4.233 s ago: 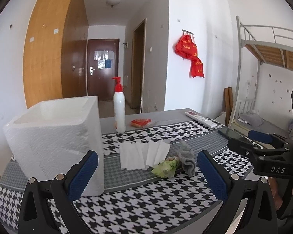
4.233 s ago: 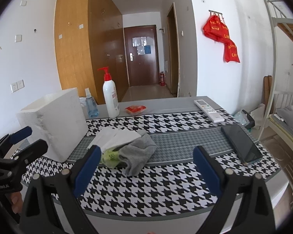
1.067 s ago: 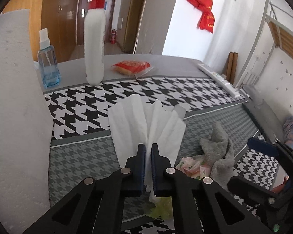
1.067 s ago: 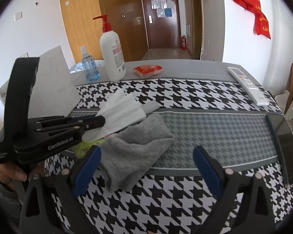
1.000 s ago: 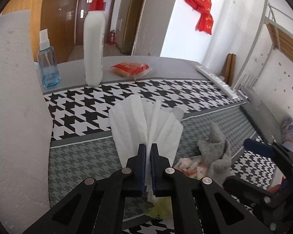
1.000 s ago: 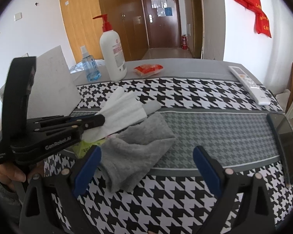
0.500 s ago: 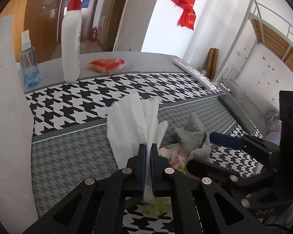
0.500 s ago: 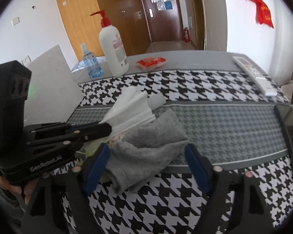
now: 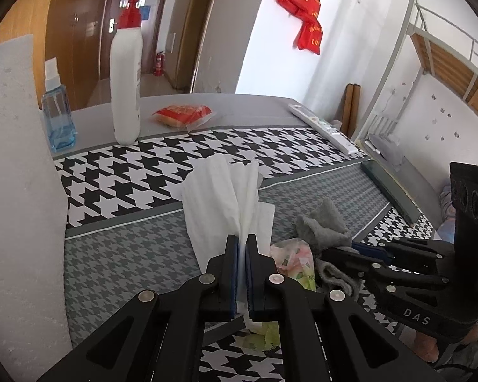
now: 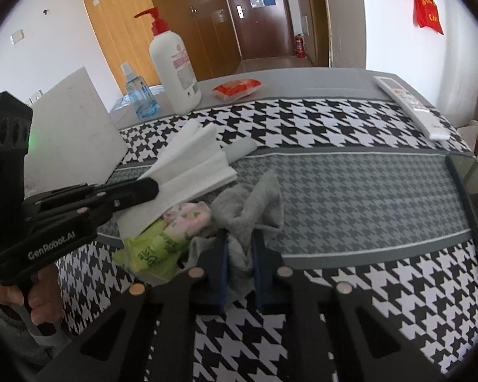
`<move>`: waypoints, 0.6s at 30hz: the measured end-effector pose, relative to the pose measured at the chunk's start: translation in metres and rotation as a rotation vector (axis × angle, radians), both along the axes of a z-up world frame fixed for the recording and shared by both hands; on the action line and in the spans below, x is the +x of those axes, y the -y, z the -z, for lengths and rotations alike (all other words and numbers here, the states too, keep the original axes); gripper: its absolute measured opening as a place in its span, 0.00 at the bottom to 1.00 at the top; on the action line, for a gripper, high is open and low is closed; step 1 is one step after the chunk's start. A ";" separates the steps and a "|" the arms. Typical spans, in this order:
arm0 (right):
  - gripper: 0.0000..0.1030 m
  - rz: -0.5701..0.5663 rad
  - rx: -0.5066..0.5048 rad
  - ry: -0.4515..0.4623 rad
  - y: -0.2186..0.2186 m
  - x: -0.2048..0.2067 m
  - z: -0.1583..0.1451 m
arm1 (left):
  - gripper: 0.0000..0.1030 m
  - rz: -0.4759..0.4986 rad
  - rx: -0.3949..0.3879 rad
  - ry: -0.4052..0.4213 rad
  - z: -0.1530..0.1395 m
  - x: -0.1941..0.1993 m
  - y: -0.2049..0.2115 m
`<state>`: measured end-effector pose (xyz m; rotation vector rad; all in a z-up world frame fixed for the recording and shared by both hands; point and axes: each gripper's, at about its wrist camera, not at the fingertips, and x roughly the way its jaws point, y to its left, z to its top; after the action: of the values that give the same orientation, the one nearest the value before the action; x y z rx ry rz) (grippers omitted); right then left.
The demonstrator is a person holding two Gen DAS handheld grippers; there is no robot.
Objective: Organize soft objects
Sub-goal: 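Grasp the grey cloth with the right tool while the left tool holds the towels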
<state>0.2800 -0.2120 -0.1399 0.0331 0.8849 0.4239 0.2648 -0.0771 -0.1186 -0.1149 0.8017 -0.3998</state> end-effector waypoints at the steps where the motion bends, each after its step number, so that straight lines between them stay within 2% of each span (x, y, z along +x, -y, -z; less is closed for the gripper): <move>1: 0.16 0.004 0.000 0.004 0.002 -0.002 -0.002 | 0.04 0.003 -0.011 0.001 -0.001 -0.001 -0.001; 9: 0.16 0.052 -0.017 0.062 0.016 -0.015 -0.023 | 0.04 0.002 -0.036 0.069 -0.021 -0.023 -0.006; 13: 0.16 0.058 -0.011 0.079 0.018 -0.022 -0.028 | 0.04 -0.012 0.003 0.094 -0.028 -0.036 -0.004; 18: 0.16 0.051 -0.003 0.101 0.016 -0.028 -0.036 | 0.04 -0.018 0.006 0.096 -0.033 -0.041 -0.004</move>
<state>0.2516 -0.2280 -0.1034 0.0310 0.7833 0.3735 0.2236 -0.0730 -0.0860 -0.0964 0.7064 -0.3834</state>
